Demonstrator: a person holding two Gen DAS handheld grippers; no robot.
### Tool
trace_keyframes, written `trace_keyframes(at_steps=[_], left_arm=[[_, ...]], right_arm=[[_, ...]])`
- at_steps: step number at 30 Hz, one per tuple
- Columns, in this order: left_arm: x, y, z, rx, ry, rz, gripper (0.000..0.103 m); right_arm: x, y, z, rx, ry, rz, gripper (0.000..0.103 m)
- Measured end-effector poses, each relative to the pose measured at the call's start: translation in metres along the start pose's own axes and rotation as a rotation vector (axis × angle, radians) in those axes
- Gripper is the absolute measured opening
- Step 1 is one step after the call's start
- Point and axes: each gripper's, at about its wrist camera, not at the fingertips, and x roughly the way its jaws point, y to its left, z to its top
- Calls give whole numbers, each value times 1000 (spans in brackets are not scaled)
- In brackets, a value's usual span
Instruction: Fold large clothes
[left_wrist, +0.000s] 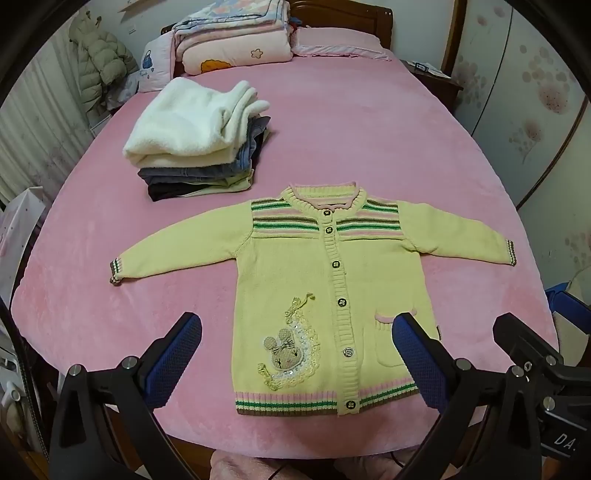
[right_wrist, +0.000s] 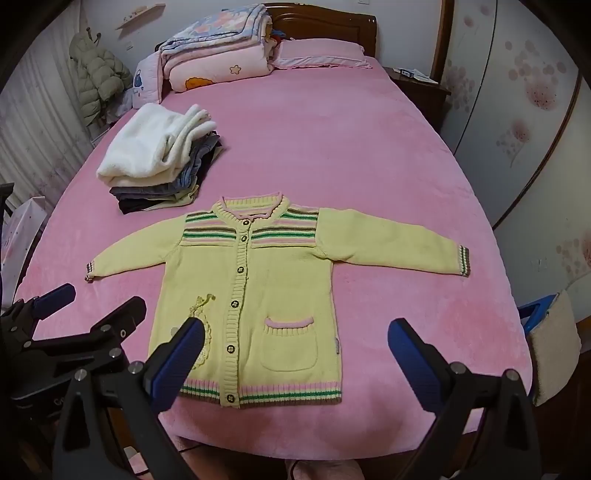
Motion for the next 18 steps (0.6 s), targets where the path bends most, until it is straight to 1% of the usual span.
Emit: trace_keyframes(at_steps=[4, 14, 16, 18], left_arm=[[6, 4, -4, -8, 15, -15, 102], [10, 25, -13, -32, 18, -20, 102], [1, 12, -6, -30, 31, -4, 102], [0, 13, -6, -30, 30, -4, 102]], right_arm=[[-1, -4, 1, 9, 3, 1, 100], [0, 9, 1, -22, 10, 11, 100], [-1, 9, 1, -22, 14, 15, 100], [-3, 11, 1, -21, 17, 14, 100]])
